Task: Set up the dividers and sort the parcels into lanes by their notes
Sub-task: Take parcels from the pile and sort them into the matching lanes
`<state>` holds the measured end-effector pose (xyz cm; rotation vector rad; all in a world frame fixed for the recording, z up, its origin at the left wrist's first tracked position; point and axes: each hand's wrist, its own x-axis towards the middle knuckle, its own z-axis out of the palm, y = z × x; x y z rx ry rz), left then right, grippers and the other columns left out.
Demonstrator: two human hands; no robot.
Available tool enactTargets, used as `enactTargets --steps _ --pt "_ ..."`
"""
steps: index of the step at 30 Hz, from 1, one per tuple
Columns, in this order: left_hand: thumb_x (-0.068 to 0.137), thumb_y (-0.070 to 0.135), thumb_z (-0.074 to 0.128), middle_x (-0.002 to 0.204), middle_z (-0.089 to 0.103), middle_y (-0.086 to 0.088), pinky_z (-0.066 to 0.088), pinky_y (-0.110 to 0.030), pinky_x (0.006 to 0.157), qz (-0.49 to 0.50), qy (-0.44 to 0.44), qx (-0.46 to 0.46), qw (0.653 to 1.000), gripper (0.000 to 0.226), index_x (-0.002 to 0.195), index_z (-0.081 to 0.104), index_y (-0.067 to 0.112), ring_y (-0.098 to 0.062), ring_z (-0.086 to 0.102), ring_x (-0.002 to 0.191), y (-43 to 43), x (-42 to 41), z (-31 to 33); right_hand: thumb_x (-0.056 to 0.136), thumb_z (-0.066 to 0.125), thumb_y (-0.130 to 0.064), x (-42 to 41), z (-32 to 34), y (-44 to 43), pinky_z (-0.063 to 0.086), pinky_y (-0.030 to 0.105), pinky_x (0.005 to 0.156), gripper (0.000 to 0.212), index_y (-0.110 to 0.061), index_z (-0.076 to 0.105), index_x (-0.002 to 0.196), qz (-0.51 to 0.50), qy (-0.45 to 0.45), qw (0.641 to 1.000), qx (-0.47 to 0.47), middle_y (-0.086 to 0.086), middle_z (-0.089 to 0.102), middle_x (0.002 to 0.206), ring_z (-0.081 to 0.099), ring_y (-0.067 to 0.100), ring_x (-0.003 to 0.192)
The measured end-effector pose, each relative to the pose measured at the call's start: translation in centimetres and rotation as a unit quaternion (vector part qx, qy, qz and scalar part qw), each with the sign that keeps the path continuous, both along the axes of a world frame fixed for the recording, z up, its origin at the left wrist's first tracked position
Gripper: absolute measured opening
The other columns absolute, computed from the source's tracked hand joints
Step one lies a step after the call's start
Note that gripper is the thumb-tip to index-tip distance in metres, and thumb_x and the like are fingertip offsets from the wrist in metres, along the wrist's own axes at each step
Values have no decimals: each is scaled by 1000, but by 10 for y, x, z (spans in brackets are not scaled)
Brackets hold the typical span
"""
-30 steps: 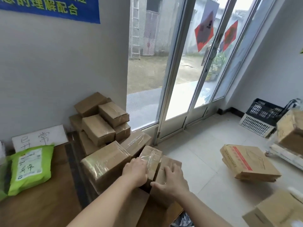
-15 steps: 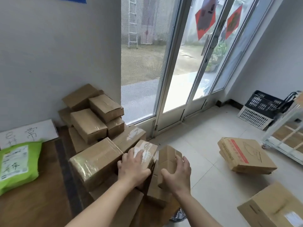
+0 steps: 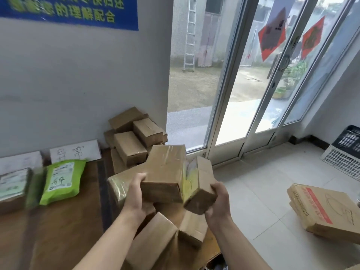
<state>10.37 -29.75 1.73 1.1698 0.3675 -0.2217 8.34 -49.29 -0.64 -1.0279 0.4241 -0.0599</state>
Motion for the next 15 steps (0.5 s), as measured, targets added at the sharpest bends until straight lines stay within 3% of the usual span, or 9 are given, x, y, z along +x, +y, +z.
enactTargets --steps 2,4,7,9,11,13,15 --pt "93 47 48 106 70 -18 47 -51 98 6 24 -73 997 40 109 64 14 -33 61 106 14 -7 -5 68 57 -34 0 2 0 50 42 76 52 -5 58 111 11 -14 997 73 20 65 103 63 36 96" --pt "93 46 47 120 64 -23 43 -61 101 26 45 -127 991 44 121 59 14 -40 58 115 24 -12 -9 68 58 -31 0 5 0 48 44 83 56 -4 56 117 34 -39 993 104 21 63 106 62 37 99" --pt "100 27 39 123 60 -24 44 -59 102 64 23 -174 982 34 128 53 12 -42 58 115 32 -23 -7 64 61 -30 0 13 3 48 42 81 60 -4 56 117 88 -65 987 117 19 65 101 63 34 95" --pt "103 17 33 126 58 -23 47 -53 98 80 -7 -183 980 36 135 49 11 -39 58 114 37 -28 -3 53 74 -33 0 19 6 47 42 83 72 -2 60 116 125 -73 984 107 19 67 102 65 33 94" --pt "105 14 31 129 57 -18 50 -51 95 75 -39 -119 989 37 136 51 20 -36 59 115 39 -32 4 43 88 -40 0 21 9 45 46 92 84 -3 67 116 164 -88 976 115 22 67 111 66 35 101" --pt "106 17 32 132 59 -11 49 -49 96 78 -71 -28 994 38 131 55 32 -29 60 116 40 -32 6 47 93 -44 -1 25 14 47 50 97 82 -6 71 116 197 -102 964 144 23 65 122 65 36 109" --pt "105 38 35 128 64 0 48 -43 97 48 -100 83 990 30 124 58 39 -19 61 115 39 -37 12 48 94 -47 -2 26 19 54 48 91 85 -5 70 118 215 -104 958 160 24 64 125 65 36 111"
